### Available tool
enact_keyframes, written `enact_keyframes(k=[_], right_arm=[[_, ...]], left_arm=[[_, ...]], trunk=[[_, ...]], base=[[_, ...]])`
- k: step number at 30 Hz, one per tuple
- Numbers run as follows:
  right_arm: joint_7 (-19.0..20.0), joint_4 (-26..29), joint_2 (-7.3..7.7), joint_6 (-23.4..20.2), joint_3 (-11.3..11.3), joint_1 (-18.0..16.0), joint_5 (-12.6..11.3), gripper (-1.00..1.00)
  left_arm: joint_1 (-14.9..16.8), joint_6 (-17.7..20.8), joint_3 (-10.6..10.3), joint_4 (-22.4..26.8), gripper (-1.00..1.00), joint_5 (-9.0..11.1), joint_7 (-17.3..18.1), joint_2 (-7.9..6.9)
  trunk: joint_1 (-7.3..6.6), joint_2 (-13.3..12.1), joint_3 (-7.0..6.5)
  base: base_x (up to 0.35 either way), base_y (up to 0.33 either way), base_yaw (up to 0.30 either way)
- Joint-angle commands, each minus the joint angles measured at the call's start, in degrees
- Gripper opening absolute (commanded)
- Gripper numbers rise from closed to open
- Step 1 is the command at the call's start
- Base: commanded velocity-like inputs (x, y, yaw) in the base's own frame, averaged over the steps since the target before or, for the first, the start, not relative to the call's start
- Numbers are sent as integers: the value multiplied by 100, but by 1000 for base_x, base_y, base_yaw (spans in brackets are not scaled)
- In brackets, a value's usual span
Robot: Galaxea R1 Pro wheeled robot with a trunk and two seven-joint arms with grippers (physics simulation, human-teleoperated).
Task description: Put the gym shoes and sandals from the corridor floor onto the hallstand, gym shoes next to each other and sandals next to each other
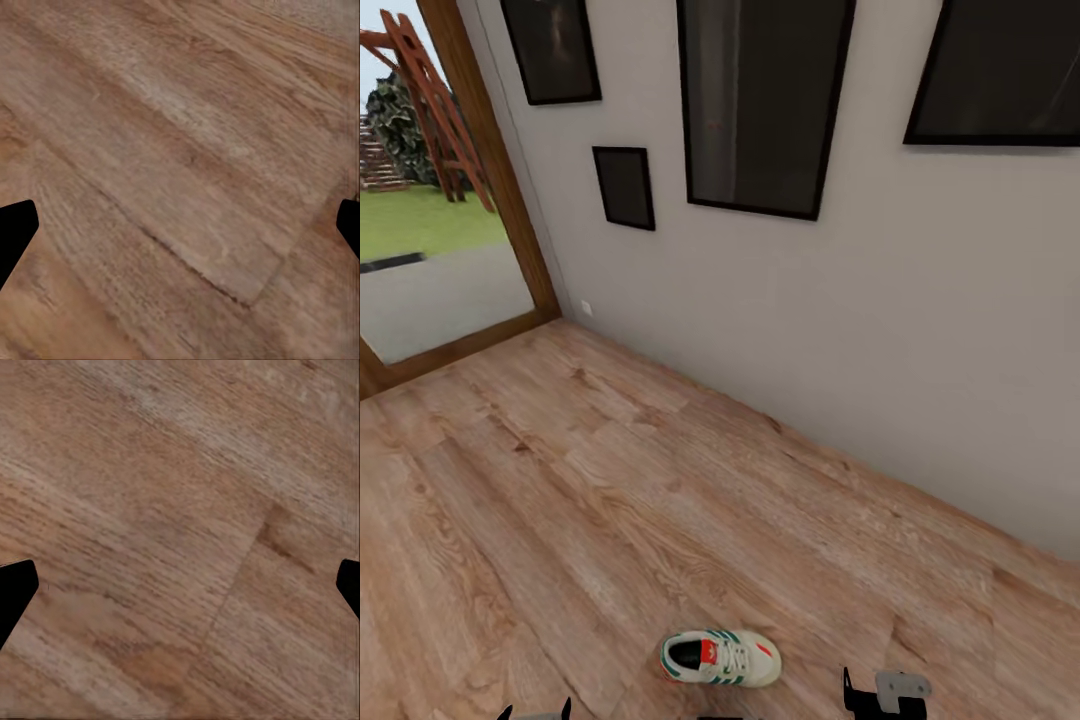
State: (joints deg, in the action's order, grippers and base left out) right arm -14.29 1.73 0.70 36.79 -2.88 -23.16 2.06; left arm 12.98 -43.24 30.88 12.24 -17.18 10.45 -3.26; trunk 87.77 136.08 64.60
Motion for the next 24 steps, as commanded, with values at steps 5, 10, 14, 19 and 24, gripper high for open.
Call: enact_keyframes(k=[5,10,14,19,24], right_arm=[[-47,-6,0,4,-29,-4,22,100],[-47,-6,0,4,-29,-4,22,100],[-47,-6,0,4,-29,-4,22,100],[-54,-6,-3,4,-29,-4,22,100],[-53,-3,-7,4,-34,-4,22,100]], left_arm=[[3,-18,45,-2,100,-61,27,-2],[3,-18,41,-2,100,-75,27,-7],[3,-18,41,-2,100,-76,27,-8],[3,-18,36,-1,100,-70,27,-8],[3,-18,33,1,100,-63,27,-8]], trunk=[[-1,2,4],[-1,2,4],[-1,2,4],[-1,2,4],[-1,2,4]], base=[[3,0,-291],[-122,42,-297],[-273,137,-297],[-156,92,-187],[-29,17,-37]])
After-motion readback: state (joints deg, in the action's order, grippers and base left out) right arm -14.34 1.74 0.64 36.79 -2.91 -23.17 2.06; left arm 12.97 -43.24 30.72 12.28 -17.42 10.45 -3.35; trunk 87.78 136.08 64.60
